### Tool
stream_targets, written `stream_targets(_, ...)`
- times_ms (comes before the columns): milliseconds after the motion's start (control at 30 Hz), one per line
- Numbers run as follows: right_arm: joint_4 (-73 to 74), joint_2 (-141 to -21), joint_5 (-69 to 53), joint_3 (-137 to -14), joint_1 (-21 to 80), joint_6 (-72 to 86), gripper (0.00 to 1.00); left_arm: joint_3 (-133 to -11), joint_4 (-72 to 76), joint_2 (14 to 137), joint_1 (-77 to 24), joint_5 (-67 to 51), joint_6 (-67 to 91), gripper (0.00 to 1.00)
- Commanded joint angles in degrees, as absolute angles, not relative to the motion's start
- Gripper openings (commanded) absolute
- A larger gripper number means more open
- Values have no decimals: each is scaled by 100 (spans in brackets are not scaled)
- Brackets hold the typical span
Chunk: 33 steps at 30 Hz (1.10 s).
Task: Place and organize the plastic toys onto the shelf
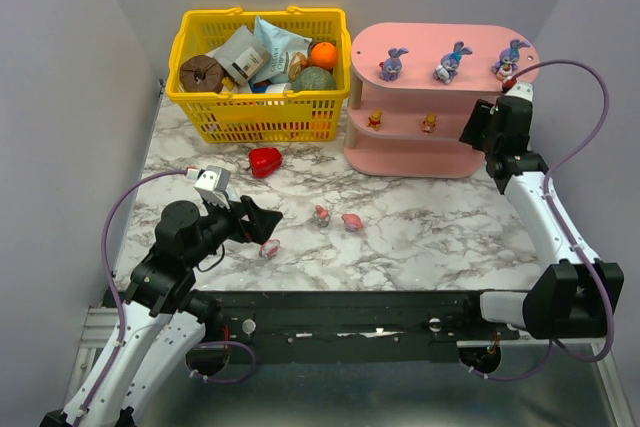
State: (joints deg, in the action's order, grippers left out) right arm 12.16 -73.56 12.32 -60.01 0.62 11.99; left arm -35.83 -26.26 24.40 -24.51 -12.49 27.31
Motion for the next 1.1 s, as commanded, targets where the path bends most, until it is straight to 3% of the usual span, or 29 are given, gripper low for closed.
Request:
stream_targets(0,1986,-7041,844,-6055,26,1309,67,-3551,-2654,2382,-2470,-1231,2742,99)
stream_targets(133,2319,-6426,353,-6100,35,1503,71,-3560,-2654,2364,-2470,-1213,2733,99)
stream_targets(267,2636,-5829,-920,-5942,26,1696,72,-3577,-2654,2338,-2470,-1178,2690,99)
stream_targets(433,2611,-4775,-1353,-5310,710,1696,74,-3700,-2523,2618,-2470,-1151,2733,99)
stream_targets(633,2155,-4658,-222,-4562,2792,2143,76,-4078,-2435,3234,-2478,-1187,3040,99)
stream_targets(767,1540,-4904,902,-4053,3891,2662,84,-3964,-2145,3270,-2592,-977,3374,99)
stream_targets(900,1327,-5632,2291,-3981,5243,3425,85,-3867,-1952,3532,-3040,-486,3507,99)
stream_targets(1067,1380,-6600,3260,-4017,5783,4621,85,-3745,-1583,4086,-3927,429,3682,99)
